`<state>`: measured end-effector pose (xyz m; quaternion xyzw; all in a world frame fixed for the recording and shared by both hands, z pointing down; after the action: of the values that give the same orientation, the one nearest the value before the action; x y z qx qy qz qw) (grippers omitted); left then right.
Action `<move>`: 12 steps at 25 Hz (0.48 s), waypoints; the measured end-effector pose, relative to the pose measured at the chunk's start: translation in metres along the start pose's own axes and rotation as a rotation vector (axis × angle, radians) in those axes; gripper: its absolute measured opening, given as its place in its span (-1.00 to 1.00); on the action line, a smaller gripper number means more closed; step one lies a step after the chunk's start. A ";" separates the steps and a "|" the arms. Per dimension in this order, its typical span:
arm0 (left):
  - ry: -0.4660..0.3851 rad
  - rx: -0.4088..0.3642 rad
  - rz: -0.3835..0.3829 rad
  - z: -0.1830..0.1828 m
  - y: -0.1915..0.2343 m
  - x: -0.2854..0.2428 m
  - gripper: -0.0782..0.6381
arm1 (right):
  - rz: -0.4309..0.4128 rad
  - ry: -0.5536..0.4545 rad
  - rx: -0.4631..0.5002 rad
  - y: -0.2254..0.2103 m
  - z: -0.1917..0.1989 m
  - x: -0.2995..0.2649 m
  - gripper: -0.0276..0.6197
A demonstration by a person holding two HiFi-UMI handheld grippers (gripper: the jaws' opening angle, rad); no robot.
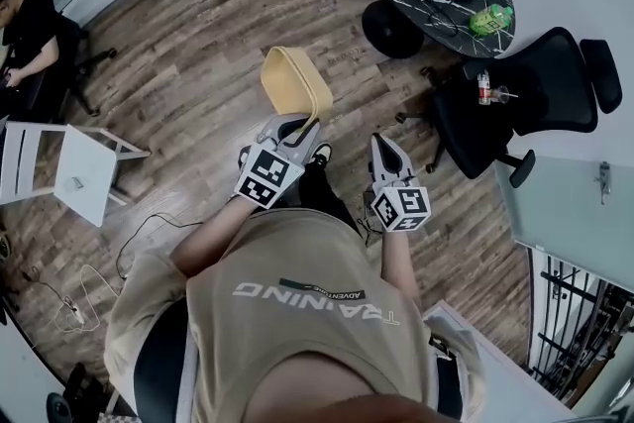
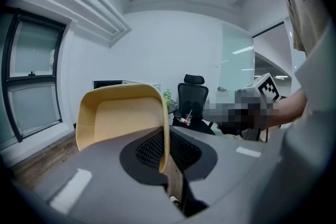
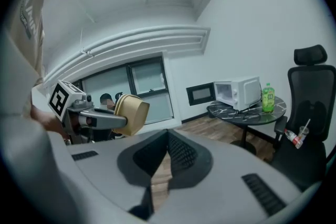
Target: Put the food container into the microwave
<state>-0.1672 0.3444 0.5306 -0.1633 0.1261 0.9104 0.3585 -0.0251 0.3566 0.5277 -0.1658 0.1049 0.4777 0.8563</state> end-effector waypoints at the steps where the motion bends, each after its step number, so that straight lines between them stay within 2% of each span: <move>1: 0.005 -0.010 -0.010 -0.004 0.005 -0.006 -0.73 | -0.013 -0.009 -0.002 -0.007 -0.003 -0.009 -0.89; 8: 0.013 -0.071 -0.054 -0.053 0.029 -0.042 -0.73 | -0.090 -0.081 0.004 -0.059 -0.049 -0.062 -0.89; 12: 0.006 -0.079 -0.063 -0.075 0.028 -0.078 -0.73 | -0.117 -0.087 0.021 -0.099 -0.053 -0.079 -0.89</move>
<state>-0.1169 0.2508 0.4953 -0.1839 0.0857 0.9025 0.3798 0.0173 0.2263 0.5239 -0.1418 0.0628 0.4324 0.8882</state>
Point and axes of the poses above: the fingertips, and each gripper's own axes: x backward along the fingers, y to its left, z out of its underside, the point moved 2 cm from there along x, backward along the fingers, and after that the axes turned 1 degree about y, right-handed, at the moved point
